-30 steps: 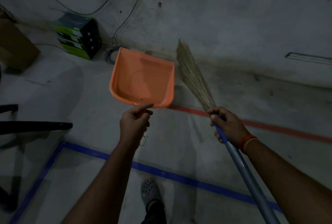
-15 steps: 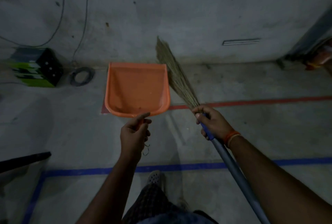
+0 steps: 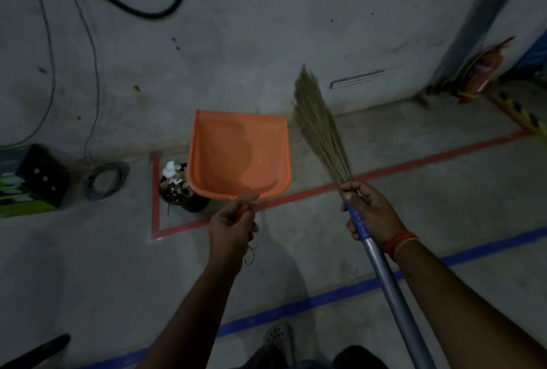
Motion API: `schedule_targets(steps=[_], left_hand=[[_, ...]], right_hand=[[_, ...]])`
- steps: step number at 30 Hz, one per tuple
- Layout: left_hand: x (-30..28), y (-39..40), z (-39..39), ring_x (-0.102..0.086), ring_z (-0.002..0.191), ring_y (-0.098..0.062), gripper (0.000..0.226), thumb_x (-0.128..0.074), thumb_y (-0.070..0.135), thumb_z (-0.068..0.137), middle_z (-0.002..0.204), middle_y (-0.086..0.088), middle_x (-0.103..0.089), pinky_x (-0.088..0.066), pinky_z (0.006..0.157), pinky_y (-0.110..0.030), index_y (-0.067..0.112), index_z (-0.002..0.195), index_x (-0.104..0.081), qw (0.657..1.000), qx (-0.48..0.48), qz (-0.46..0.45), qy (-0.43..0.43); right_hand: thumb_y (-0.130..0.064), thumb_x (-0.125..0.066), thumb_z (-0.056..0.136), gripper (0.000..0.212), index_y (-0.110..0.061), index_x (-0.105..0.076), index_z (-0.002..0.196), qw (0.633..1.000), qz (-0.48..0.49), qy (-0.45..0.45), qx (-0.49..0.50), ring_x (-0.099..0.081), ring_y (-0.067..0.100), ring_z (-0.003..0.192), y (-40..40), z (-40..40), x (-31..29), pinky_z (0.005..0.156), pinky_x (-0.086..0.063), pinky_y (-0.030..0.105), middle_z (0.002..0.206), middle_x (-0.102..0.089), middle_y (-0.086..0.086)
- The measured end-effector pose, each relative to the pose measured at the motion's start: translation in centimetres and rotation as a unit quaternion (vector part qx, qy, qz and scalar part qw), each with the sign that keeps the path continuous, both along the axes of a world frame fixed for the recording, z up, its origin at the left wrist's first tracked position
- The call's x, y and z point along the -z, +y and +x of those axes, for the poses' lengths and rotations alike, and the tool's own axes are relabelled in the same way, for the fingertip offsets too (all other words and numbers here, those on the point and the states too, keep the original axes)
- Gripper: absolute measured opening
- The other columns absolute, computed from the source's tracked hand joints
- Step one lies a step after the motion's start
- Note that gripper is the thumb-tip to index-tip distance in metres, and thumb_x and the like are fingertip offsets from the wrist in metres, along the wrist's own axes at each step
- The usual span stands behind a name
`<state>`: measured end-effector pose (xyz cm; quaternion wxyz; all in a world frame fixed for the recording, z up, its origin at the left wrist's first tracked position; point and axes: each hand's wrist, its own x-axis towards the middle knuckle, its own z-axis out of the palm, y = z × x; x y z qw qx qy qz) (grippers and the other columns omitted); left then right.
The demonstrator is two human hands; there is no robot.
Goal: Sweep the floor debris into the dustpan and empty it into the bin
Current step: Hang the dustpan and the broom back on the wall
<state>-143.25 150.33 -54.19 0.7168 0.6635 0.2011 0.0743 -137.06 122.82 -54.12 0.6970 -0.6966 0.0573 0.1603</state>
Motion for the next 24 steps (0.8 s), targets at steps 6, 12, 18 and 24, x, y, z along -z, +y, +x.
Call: schedule_targets(steps=[6,12,18,24], left_hand=[[-0.9,-4.6,6.2,-0.053,0.055,-0.014,0.038,-0.053,-0.008,0.096,0.087,-0.002,-0.073,-0.038,0.047,-0.024,0.019,0.110,-0.077,0.998,0.064,-0.009,-0.021],[-2.3,-15.5,13.0,-0.053,0.053,-0.009,0.043,-0.050,-0.010,0.095,0.088,0.003,-0.074,-0.038,0.046,-0.022,0.021,0.109,-0.076,0.993,0.115,-0.007,-0.031],[-3.0,-29.8,19.7,-0.053,0.056,-0.014,0.039,-0.054,-0.008,0.095,0.090,-0.002,-0.073,-0.041,0.051,-0.027,0.021,0.109,-0.077,0.990,0.131,-0.032,-0.043],[-5.2,-43.5,25.2,-0.052,0.053,-0.013,0.035,-0.054,-0.007,0.096,0.093,-0.007,-0.072,-0.039,0.046,-0.022,0.015,0.114,-0.075,0.986,0.147,-0.056,-0.054]], right_hand=[[-0.022,-0.056,0.097,0.014,-0.017,-0.058,0.110,0.999,-0.003,-0.026,0.047,-0.050,0.025,0.048,-5.1,3.1,-2.5,0.048,-0.046,0.032,0.089,-0.055,0.017],[-0.020,-0.053,0.099,0.013,-0.018,-0.059,0.111,0.996,-0.023,-0.055,0.072,-0.049,0.029,0.052,-14.6,8.3,-4.2,0.047,-0.046,0.033,0.091,-0.054,0.019],[-0.020,-0.052,0.099,0.013,-0.020,-0.060,0.110,0.992,-0.040,-0.084,0.087,-0.050,0.029,0.053,-28.3,13.8,-5.6,0.050,-0.048,0.037,0.090,-0.055,0.018],[-0.017,-0.050,0.100,0.014,-0.018,-0.058,0.111,0.988,-0.045,-0.114,0.099,-0.049,0.031,0.053,-40.9,18.7,-8.6,0.049,-0.048,0.038,0.088,-0.055,0.016]])
